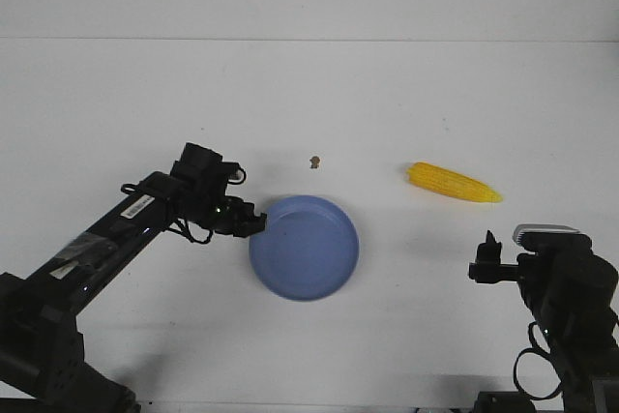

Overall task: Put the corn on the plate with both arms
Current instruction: 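Push the blue plate with the left gripper toward the middle, nearer the robot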

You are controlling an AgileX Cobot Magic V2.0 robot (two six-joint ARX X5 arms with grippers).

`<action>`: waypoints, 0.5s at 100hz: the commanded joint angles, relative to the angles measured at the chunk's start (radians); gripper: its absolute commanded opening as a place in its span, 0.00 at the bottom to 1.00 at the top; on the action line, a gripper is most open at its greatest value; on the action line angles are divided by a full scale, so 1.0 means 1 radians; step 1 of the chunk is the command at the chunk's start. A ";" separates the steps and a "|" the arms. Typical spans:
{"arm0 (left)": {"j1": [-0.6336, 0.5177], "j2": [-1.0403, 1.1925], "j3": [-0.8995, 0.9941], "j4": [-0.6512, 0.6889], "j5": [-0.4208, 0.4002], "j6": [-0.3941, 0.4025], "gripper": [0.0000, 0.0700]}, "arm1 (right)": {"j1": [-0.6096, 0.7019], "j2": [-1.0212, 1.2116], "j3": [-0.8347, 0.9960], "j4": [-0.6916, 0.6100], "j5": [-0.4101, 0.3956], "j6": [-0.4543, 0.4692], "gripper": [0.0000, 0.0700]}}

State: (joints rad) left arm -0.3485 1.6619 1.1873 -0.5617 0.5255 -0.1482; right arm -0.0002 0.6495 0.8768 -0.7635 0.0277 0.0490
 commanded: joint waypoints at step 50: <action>-0.080 0.015 -0.098 0.140 -0.064 -0.048 0.05 | 0.000 0.005 0.019 0.015 0.000 0.007 0.81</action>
State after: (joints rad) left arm -0.4217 1.6619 1.0794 -0.4248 0.4625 -0.1860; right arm -0.0002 0.6495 0.8768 -0.7635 0.0277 0.0490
